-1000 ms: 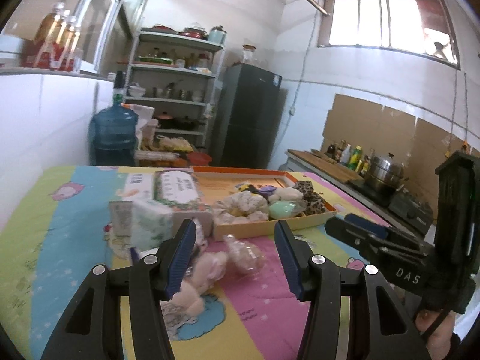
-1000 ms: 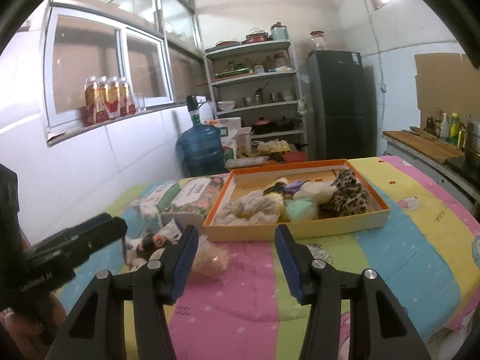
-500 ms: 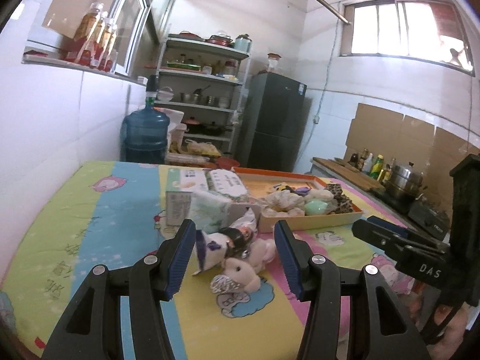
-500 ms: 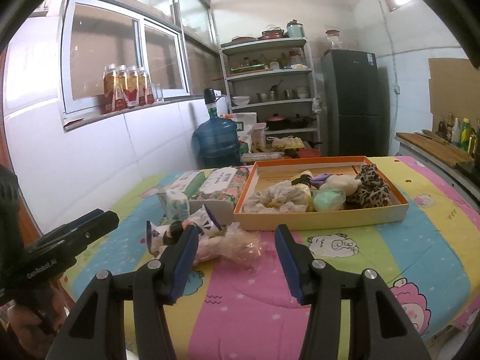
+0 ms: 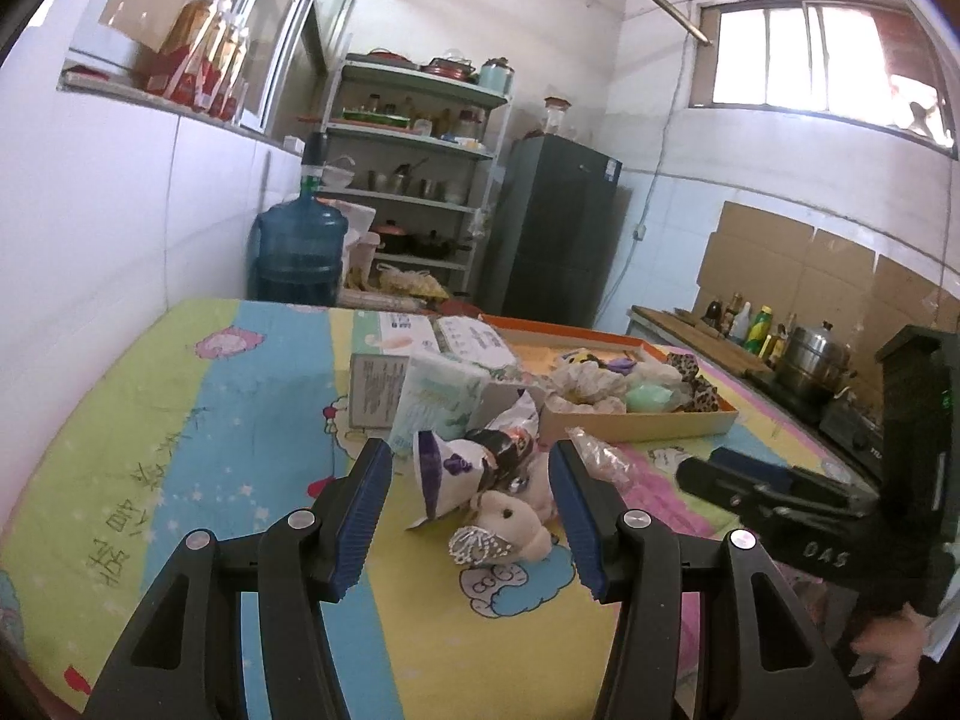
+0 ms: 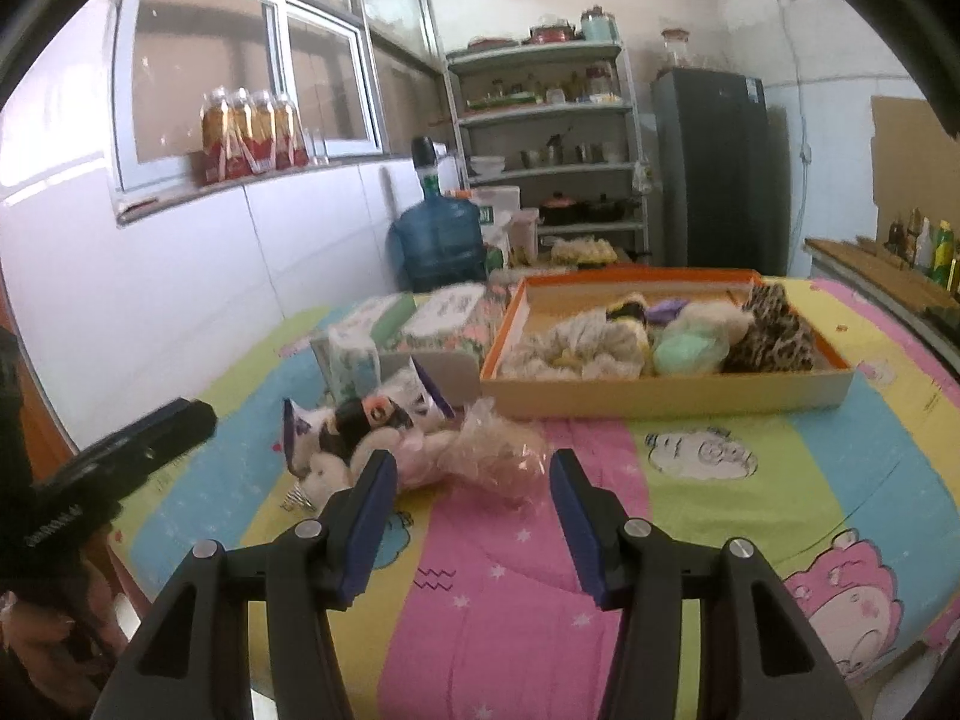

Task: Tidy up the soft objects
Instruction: 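Withdraw both grippers from the box toward the remaining pile, then grasp the white snack bag with the left gripper while the right gripper grasps the bagged bread roll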

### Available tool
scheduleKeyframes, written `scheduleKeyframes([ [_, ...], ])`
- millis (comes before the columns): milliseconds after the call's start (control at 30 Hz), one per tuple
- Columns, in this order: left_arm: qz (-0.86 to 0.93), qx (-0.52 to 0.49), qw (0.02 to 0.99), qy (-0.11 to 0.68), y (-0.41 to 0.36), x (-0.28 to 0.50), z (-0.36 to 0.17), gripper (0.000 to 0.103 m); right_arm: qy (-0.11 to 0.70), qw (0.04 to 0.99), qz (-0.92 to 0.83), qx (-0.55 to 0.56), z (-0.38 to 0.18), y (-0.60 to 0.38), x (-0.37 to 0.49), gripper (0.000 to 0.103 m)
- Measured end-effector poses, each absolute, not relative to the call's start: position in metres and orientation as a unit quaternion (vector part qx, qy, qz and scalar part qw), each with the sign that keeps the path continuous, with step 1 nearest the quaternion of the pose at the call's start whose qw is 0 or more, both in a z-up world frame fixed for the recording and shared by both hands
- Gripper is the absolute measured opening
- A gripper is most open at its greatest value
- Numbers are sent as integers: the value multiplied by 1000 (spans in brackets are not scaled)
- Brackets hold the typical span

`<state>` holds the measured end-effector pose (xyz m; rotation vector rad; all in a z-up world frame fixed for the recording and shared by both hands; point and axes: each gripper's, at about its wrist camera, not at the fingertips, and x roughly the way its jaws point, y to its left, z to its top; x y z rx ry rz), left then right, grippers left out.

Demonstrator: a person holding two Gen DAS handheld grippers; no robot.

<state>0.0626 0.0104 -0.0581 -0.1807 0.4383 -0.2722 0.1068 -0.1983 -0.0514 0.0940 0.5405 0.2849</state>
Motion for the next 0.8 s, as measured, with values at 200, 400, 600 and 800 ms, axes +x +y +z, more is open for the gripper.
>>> scheduleKeyframes([
  [200, -133, -97, 959, 230, 15, 73, -70, 56, 293, 946, 132, 45, -71, -193, 128, 53],
  [400, -132, -105, 958, 232, 24, 81, -76, 56, 310, 941, 127, 49, -77, -191, 149, 56],
  [600, -133, -109, 956, 240, 27, 88, -82, 56, 321, 935, 141, 57, -82, -187, 168, 67],
  [800, -136, -112, 953, 247, 30, 95, -85, 56, 322, 937, 128, 42, -84, -182, 176, 68],
])
